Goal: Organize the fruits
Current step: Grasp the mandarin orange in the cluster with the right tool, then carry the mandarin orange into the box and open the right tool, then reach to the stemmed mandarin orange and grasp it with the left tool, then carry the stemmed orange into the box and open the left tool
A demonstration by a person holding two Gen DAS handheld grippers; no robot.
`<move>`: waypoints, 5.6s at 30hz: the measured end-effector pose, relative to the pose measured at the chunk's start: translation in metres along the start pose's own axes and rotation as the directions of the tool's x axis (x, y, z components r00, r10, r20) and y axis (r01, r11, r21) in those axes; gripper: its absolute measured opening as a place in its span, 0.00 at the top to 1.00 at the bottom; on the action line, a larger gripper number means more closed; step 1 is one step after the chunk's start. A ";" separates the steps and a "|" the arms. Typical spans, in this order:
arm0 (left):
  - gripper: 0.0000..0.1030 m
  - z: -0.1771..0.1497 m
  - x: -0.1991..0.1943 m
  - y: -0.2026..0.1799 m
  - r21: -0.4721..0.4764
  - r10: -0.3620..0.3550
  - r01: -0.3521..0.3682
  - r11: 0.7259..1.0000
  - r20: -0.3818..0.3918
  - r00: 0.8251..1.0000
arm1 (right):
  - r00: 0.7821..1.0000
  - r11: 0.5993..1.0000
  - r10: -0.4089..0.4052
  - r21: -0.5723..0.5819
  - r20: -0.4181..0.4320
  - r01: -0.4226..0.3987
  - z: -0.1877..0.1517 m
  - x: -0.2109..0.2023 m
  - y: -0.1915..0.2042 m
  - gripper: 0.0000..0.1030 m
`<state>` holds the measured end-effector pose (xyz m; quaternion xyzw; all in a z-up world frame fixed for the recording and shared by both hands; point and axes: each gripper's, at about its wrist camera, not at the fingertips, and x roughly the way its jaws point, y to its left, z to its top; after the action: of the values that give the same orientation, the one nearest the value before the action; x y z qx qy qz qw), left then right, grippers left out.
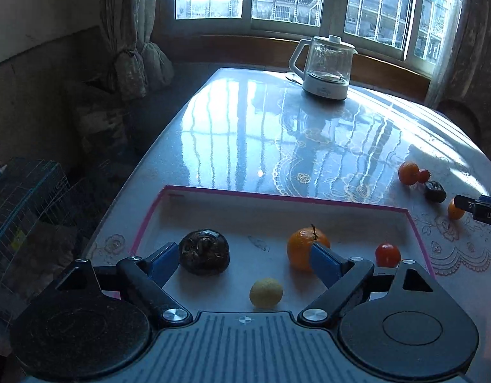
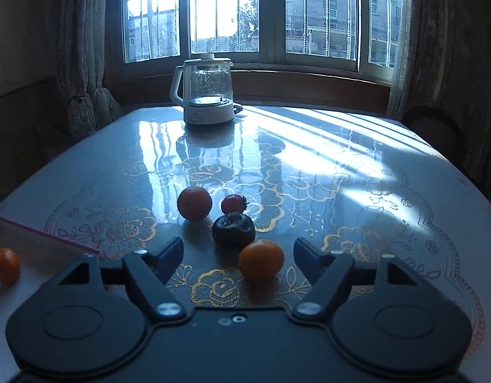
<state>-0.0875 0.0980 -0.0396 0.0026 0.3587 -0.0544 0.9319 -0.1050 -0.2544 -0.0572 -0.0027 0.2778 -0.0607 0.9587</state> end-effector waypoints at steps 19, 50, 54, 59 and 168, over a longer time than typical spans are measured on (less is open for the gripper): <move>0.14 -0.002 0.008 0.009 -0.081 0.031 -0.034 0.996 -0.029 0.999 | 0.996 1.000 -0.008 0.016 -0.084 0.009 -0.008 0.047 -0.009 0.64; 0.14 0.003 0.000 0.028 -0.108 0.056 -0.057 0.992 -0.008 0.998 | 0.909 0.896 0.402 -0.155 -0.115 -0.416 -0.025 -0.070 0.125 0.49; 0.14 0.006 0.000 0.023 -0.093 0.054 -0.054 0.994 -0.010 0.999 | 0.915 0.903 0.395 -0.151 -0.080 -0.403 -0.025 -0.078 0.121 0.46; 0.14 0.015 0.006 0.014 -0.088 0.051 -0.054 0.995 -0.042 0.998 | 0.934 0.927 0.356 -0.115 -0.039 -0.358 -0.023 -0.082 0.107 0.43; 0.61 0.116 0.196 -0.246 0.213 -0.252 0.277 0.937 -0.137 0.958 | 0.995 0.951 0.059 0.299 0.075 -0.079 -0.051 -0.088 -0.110 0.21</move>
<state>0.1092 -0.1708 -0.0763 0.0653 0.3965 -0.2203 0.8888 -0.2187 -0.3516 -0.0486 0.1513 0.2337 -0.0689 0.9580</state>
